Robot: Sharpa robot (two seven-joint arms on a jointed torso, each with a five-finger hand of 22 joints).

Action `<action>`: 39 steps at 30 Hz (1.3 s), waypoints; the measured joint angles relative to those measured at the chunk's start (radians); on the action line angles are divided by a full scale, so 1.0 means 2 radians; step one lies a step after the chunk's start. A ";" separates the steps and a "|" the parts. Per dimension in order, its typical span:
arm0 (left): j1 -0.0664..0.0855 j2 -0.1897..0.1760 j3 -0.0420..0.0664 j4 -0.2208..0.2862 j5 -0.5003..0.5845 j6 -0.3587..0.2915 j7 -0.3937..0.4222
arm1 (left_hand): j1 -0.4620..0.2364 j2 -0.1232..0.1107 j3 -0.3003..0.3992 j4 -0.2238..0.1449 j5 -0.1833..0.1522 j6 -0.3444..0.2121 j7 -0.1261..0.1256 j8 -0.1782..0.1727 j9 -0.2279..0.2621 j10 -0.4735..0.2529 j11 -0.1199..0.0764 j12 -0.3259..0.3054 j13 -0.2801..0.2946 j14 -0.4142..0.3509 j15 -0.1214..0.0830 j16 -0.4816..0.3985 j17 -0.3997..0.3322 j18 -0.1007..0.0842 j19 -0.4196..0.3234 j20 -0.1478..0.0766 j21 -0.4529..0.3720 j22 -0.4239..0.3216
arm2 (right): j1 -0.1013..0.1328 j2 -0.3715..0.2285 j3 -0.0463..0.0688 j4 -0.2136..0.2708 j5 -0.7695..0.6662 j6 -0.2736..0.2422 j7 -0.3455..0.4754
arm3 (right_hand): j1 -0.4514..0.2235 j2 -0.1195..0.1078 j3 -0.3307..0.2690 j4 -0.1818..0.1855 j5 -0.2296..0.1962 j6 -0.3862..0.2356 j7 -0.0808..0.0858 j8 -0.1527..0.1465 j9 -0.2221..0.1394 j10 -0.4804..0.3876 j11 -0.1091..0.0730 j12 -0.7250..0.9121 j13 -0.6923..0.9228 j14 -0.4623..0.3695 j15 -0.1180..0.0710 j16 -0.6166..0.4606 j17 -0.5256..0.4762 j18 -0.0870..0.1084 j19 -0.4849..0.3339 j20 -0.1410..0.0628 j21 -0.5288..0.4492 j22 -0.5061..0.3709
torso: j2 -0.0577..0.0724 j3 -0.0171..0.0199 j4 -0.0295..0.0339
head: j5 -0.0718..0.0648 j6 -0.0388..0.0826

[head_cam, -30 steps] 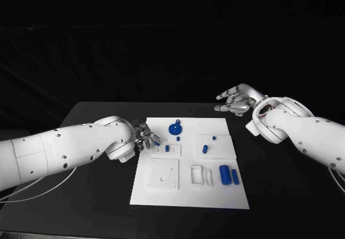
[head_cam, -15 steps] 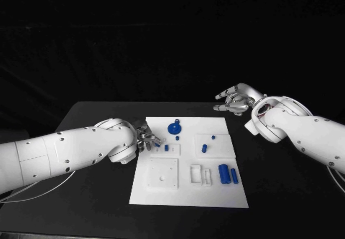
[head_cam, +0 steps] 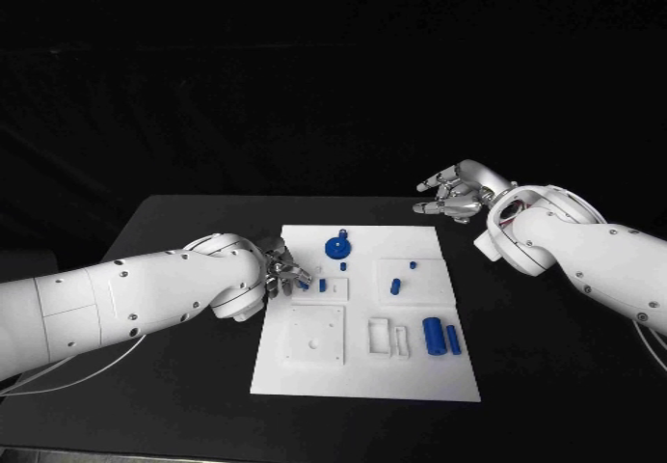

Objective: Assemble the parts on the task board

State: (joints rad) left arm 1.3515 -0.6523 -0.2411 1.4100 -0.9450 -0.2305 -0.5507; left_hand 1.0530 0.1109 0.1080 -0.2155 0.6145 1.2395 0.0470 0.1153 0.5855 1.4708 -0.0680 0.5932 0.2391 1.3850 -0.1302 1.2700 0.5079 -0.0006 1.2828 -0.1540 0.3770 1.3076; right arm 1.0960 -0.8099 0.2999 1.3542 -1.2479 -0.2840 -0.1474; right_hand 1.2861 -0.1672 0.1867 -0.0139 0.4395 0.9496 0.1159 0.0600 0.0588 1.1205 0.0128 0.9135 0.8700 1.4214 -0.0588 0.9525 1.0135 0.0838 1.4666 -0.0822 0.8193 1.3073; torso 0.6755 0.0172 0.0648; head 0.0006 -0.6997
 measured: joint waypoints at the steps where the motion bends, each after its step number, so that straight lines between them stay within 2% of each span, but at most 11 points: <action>1: 0.000 0.000 0.000 0.000 0.000 0.000 0.000 | 0.000 0.000 0.000 0.000 0.000 0.000 0.000 0.000 0.000 0.000 0.000 0.000 0.000 0.000 0.000 0.000 -0.001 0.000 0.000 0.000 0.000 0.000 | 0.000 0.000 0.000 0.000 0.000 0.000 0.000 | 0.000 0.000 0.000 0.000 0.000 0.000 0.000 0.000 0.000 0.000 0.000 0.000 0.000 0.000 0.000 0.000 0.000 0.000 0.000 0.000 0.000 0.000 | 0.000 0.0000 0.0000 | 0.000 0.000; 39: -0.002 -0.004 0.002 0.006 -0.017 0.008 -0.004 | 0.000 0.000 -0.001 -0.001 -0.002 0.000 0.000 -0.003 0.012 0.000 0.000 0.000 -0.002 0.001 0.002 0.000 -0.007 0.000 0.000 0.000 0.002 0.000 | -0.002 0.000 0.000 -0.001 0.000 0.003 0.000 | 0.000 0.000 0.000 0.000 0.000 0.000 0.000 0.000 0.000 0.000 0.000 0.000 0.000 0.002 -0.002 0.000 0.000 0.000 0.000 0.000 0.000 0.000 | 0.000 0.0003 -0.0005 | 0.004 -0.002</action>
State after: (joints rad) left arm 1.3480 -0.6610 -0.2372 1.4227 -0.9791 -0.2151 -0.5578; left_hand 1.0531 0.1108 0.1068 -0.2170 0.6112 1.2400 0.0471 0.1092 0.6090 1.4711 -0.0683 0.5931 0.2350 1.3879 -0.1268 1.2699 0.4933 -0.0006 1.2828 -0.1539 0.3809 1.3073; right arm 1.0920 -0.8099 0.2999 1.3521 -1.2477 -0.2788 -0.1469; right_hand 1.2861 -0.1672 0.1867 -0.0138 0.4394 0.9496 0.1159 0.0600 0.0588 1.1205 0.0128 0.9134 0.8700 1.4246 -0.0620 0.9525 1.0133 0.0838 1.4666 -0.0822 0.8193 1.3073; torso 0.6756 0.0177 0.0639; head 0.0082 -0.7038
